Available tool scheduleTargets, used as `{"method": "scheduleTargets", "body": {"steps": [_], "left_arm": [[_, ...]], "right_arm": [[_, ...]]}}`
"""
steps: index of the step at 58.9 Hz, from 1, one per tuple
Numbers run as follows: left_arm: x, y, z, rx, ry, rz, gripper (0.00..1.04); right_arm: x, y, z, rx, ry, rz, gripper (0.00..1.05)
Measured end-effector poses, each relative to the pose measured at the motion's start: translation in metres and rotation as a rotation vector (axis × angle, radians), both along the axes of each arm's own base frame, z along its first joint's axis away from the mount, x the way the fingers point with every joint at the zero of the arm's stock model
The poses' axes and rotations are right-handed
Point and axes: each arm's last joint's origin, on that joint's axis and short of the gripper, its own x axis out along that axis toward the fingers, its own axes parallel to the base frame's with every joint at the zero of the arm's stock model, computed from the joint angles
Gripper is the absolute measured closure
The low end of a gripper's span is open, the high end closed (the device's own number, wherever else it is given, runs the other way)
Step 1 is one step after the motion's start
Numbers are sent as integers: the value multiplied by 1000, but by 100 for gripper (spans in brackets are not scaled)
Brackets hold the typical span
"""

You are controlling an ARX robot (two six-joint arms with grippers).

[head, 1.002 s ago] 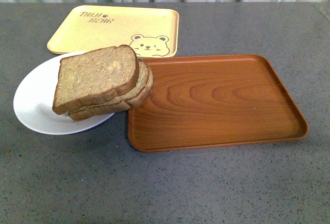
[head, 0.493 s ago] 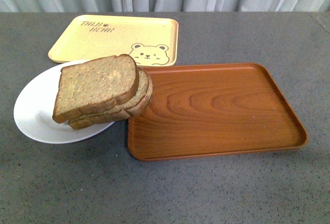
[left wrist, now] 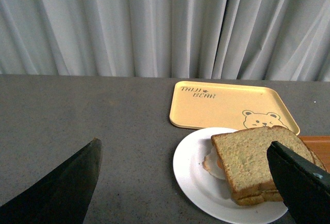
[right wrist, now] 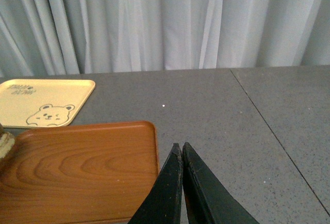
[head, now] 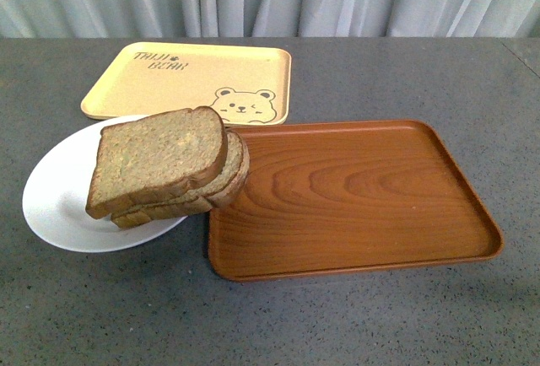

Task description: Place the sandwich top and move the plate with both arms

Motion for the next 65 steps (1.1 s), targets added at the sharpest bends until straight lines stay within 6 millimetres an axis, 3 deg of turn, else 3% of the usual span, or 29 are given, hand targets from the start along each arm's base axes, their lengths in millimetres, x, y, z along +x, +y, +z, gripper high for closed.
{"method": "scheduleTargets", "body": {"steps": [12, 16, 21, 27, 41, 49, 54, 57, 65], "left_arm": [[0, 0, 0, 0, 0, 0, 9], [0, 0, 0, 0, 0, 0, 9], [0, 0, 0, -10, 7, -10, 9], [6, 0, 5, -212, 309, -125, 9], [79, 16, 41, -527, 373, -114, 9], [123, 31, 28, -652, 402, -62, 9], [146, 41, 4, -730, 459, -2, 9], [155, 48, -15, -783, 494, 39, 9], [163, 57, -36, -845, 512, 76, 9]], "right_arm": [[0, 0, 0, -2, -1, 0, 101], [0, 0, 0, -2, -1, 0, 88], [0, 0, 0, -2, -1, 0, 66], [0, 0, 0, -2, -1, 2, 48], [0, 0, 0, -1, -2, 1, 9], [0, 0, 0, -2, -2, 1, 9], [0, 0, 0, -2, -2, 1, 9], [0, 0, 0, -2, -2, 1, 9], [0, 0, 0, -2, -2, 1, 9]]}}
